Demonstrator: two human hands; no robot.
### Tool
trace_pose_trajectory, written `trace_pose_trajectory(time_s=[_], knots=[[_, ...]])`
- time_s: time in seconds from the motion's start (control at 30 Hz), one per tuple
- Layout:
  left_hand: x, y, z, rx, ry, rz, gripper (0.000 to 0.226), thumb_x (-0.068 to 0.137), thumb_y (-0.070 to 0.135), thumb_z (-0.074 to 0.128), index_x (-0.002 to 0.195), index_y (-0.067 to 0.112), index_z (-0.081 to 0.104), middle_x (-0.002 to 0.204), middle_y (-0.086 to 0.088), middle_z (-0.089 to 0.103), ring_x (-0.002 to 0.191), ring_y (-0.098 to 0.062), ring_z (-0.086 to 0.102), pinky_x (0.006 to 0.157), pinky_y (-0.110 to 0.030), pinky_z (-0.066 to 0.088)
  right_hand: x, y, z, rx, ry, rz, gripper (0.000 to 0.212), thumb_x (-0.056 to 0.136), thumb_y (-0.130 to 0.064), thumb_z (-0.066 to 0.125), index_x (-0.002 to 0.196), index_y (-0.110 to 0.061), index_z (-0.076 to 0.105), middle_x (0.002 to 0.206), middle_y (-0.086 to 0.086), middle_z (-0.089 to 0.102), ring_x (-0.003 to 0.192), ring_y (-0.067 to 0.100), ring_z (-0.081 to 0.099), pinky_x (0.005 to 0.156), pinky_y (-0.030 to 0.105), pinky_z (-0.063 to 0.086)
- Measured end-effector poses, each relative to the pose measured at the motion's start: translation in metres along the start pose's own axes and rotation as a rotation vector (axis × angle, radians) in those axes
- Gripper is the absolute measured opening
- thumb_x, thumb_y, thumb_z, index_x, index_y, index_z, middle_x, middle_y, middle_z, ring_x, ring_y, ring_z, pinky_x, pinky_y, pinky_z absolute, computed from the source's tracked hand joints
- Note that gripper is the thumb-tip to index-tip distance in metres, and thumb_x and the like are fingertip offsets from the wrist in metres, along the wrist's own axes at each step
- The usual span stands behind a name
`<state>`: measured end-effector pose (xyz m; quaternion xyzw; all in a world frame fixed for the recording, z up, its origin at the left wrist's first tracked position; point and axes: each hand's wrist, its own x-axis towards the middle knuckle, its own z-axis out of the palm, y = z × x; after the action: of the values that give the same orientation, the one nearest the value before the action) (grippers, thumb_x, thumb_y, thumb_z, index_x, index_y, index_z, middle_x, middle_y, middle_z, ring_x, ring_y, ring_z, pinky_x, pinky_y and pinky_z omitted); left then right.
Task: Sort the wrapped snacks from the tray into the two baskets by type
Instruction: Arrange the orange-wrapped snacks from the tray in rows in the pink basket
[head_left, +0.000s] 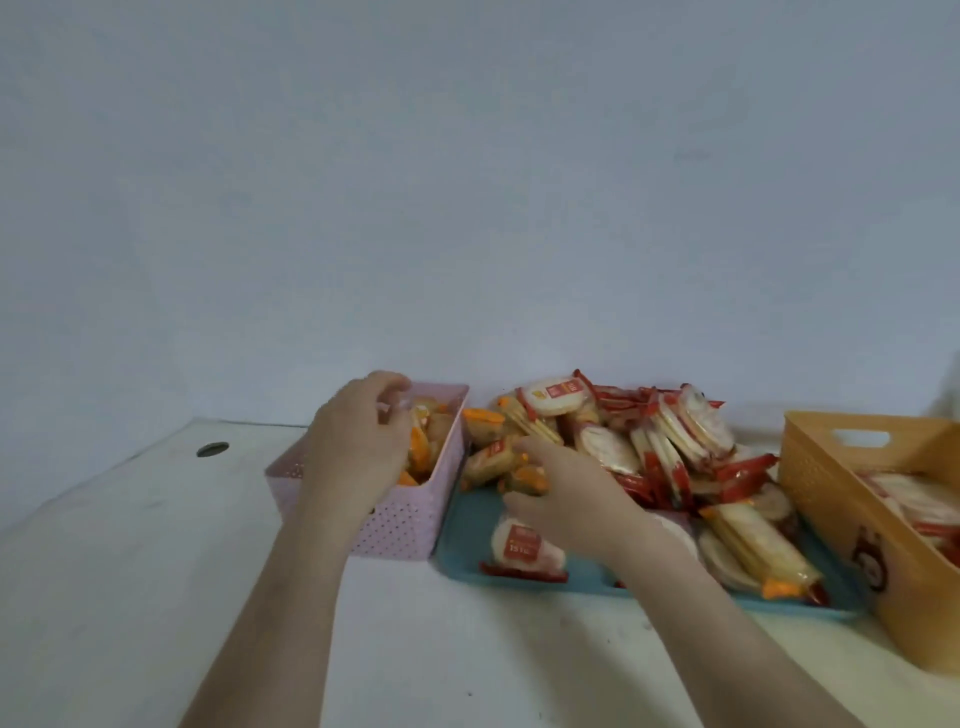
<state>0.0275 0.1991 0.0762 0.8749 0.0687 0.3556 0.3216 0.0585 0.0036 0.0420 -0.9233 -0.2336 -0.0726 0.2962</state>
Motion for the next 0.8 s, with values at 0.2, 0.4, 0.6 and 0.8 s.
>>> trace_pose_trajectory(time_s=[0.2, 0.4, 0.6, 0.8], knots=[[-0.047, 0.046, 0.062, 0.226, -0.669, 0.403, 0.049, 0.086, 0.056, 0.040, 0.123, 0.029, 0.059, 0.127, 0.008, 0.060, 0.118, -0.016, 0.052, 0.099, -0.039, 0.042, -0.040, 0.047, -0.011, -0.258, -0.072, -0.038, 0.032, 0.082, -0.033, 0.052, 0.111, -0.026, 0.062, 0.105, -0.003, 0.063, 0.098, 0.020, 0.057, 0.079, 0.038, 0.049], [-0.070, 0.021, 0.101, 0.481, -0.994, 0.253, 0.074, 0.091, 0.066, 0.036, 0.152, 0.032, 0.012, 0.162, 0.002, 0.006, 0.147, -0.025, 0.004, 0.117, -0.046, 0.016, -0.063, 0.068, -0.037, -0.336, 0.010, 0.138, 0.050, 0.090, -0.036, 0.056, 0.138, -0.031, 0.044, 0.135, -0.002, 0.049, 0.123, 0.023, 0.040, 0.099, 0.038, 0.040], [-0.066, 0.024, 0.100, 0.418, -0.829, 0.188, 0.081, 0.073, 0.075, 0.056, 0.140, 0.033, 0.038, 0.135, -0.005, 0.042, 0.126, -0.027, 0.039, 0.104, -0.038, 0.036, -0.087, 0.097, -0.046, -0.541, 0.070, 0.456, 0.077, 0.076, -0.070, 0.053, 0.141, -0.039, 0.025, 0.152, 0.006, 0.018, 0.141, 0.032, 0.008, 0.103, 0.063, 0.022], [-0.076, 0.034, 0.103, 0.421, -0.862, 0.159, 0.074, 0.070, 0.071, 0.063, 0.130, 0.033, 0.044, 0.124, -0.003, 0.047, 0.117, -0.023, 0.046, 0.097, -0.037, 0.043, -0.096, 0.118, -0.044, -0.191, 0.011, 0.607, 0.097, 0.079, -0.064, 0.058, 0.151, -0.033, 0.001, 0.156, 0.015, 0.017, 0.132, 0.037, 0.040, 0.101, 0.046, 0.042]])
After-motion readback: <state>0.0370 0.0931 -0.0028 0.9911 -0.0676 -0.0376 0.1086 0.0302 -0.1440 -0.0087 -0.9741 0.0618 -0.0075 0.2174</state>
